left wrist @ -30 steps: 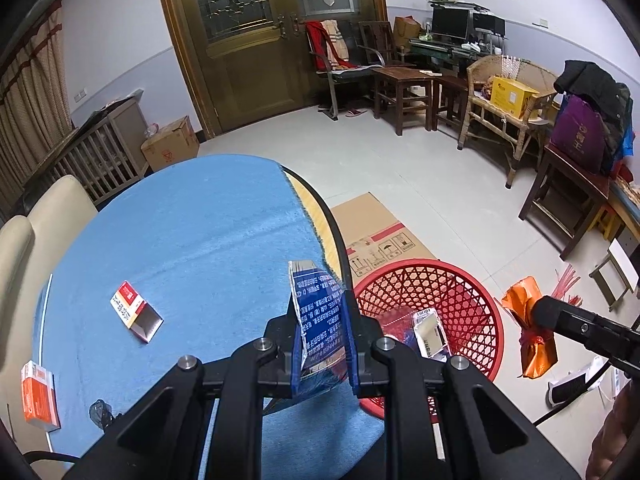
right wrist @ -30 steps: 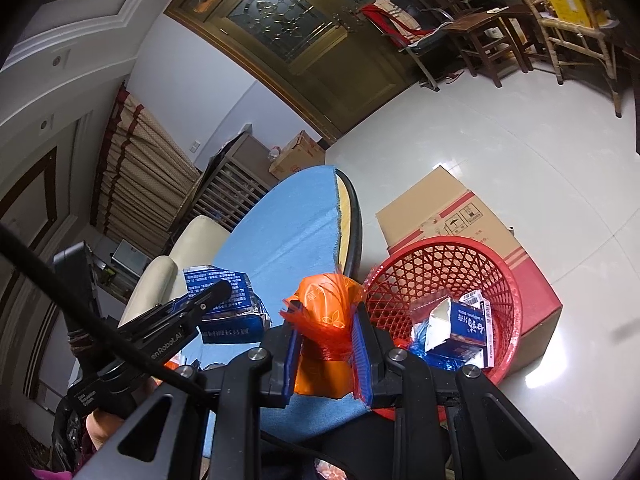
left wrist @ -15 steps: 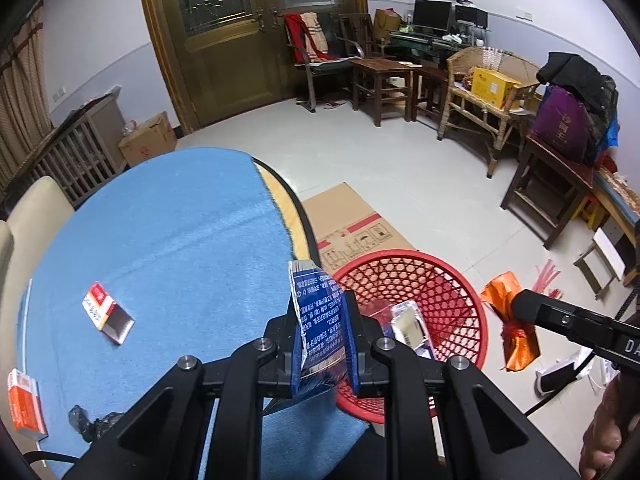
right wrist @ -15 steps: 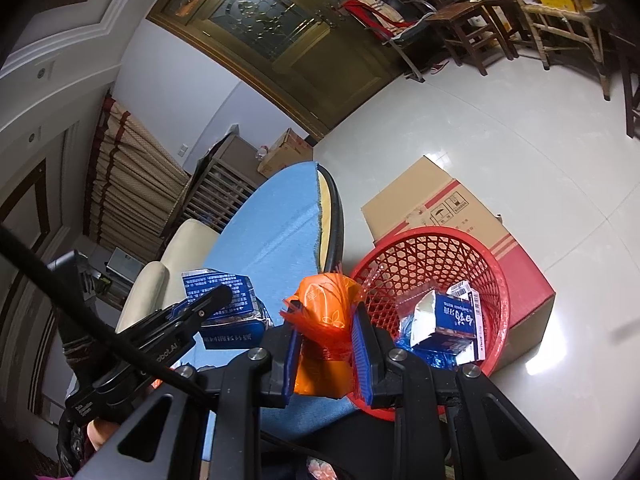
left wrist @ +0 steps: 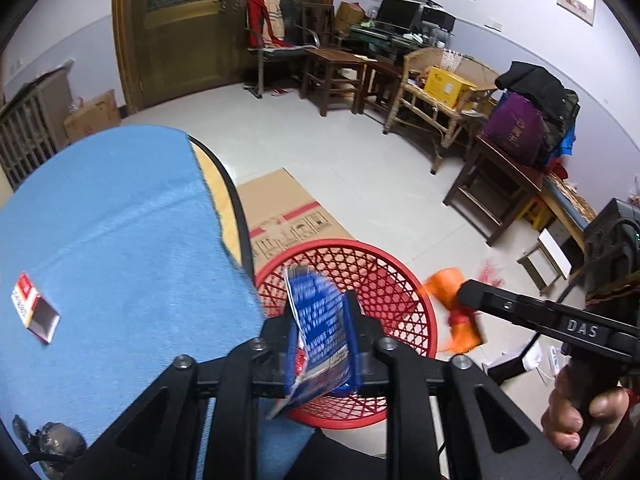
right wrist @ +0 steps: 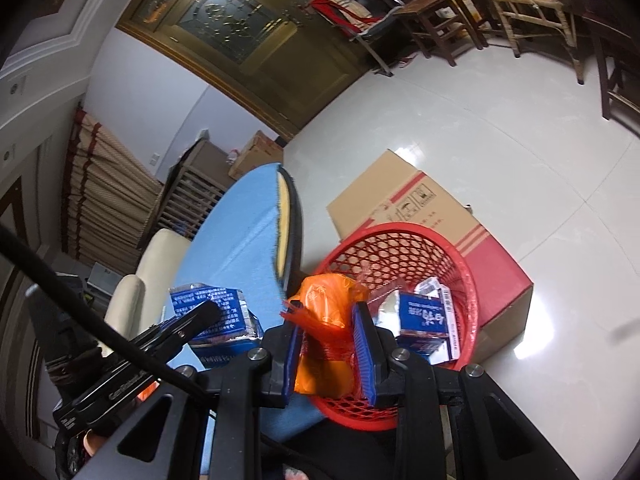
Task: Collect trash
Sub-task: 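Open both tools to drop the orange bag and blue packet into the wastebasket, then move both tools back over the table toward the black plastic bags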
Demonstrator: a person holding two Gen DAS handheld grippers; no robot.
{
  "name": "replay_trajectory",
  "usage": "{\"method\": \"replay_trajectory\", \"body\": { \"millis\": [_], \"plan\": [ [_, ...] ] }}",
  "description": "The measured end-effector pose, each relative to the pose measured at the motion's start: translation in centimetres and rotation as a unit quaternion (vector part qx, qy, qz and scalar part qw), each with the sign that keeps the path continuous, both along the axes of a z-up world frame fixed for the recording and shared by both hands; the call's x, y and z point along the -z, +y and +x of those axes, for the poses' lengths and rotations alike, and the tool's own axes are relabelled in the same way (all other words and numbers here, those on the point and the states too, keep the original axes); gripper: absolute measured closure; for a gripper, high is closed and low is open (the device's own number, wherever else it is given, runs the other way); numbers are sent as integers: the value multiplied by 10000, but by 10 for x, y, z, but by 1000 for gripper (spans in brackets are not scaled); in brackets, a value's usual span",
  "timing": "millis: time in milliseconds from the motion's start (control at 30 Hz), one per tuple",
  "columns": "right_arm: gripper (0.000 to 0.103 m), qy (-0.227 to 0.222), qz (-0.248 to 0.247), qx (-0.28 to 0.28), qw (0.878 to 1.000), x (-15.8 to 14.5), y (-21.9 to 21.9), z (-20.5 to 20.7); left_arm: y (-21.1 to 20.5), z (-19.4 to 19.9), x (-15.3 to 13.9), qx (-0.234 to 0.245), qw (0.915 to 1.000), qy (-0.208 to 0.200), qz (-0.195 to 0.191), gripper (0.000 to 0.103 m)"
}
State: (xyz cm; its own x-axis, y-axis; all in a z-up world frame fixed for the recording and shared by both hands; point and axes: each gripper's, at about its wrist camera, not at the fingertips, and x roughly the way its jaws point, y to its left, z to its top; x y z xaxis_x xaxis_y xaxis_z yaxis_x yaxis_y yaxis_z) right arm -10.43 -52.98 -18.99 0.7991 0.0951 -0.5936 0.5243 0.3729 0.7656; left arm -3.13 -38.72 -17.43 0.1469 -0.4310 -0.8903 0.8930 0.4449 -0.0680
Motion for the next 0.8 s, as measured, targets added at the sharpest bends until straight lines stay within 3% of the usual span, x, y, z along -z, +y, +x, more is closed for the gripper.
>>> {"method": "replay_trajectory", "body": {
  "millis": [33, 100, 167, 233, 267, 500, 800],
  "plan": [
    [74, 27, 21, -14, 10000, 2, -1, 1, -1, 0, 1, 4, 10000, 15, -3, 65],
    [73, 83, 64, -76, 9999, 6, -1, 6, -1, 0, 2, -28, 10000, -59, -15, 37],
    [67, 192, 73, -105, 9997, 8, -1, 9, 2, 0, 0, -25, 9998, -172, -62, 36],
    [43, 194, 90, -102, 9997, 8, 0, 10, 5, 2, -3, -24, 9995, -327, -31, 36],
    [41, 141, 66, -54, 9999, 7, 0, 8, 10, 4, -6, -50, 9991, -422, -37, 36],
    [41, 3, -82, -61, 9999, -6, 5, 8, 43, 16, -18, -481, 9947, -896, 141, 36],
    [41, -157, -327, -497, 9981, -34, 40, 37, 98, 22, -53, -1111, 9791, -1686, 228, 30]
  ]
}}
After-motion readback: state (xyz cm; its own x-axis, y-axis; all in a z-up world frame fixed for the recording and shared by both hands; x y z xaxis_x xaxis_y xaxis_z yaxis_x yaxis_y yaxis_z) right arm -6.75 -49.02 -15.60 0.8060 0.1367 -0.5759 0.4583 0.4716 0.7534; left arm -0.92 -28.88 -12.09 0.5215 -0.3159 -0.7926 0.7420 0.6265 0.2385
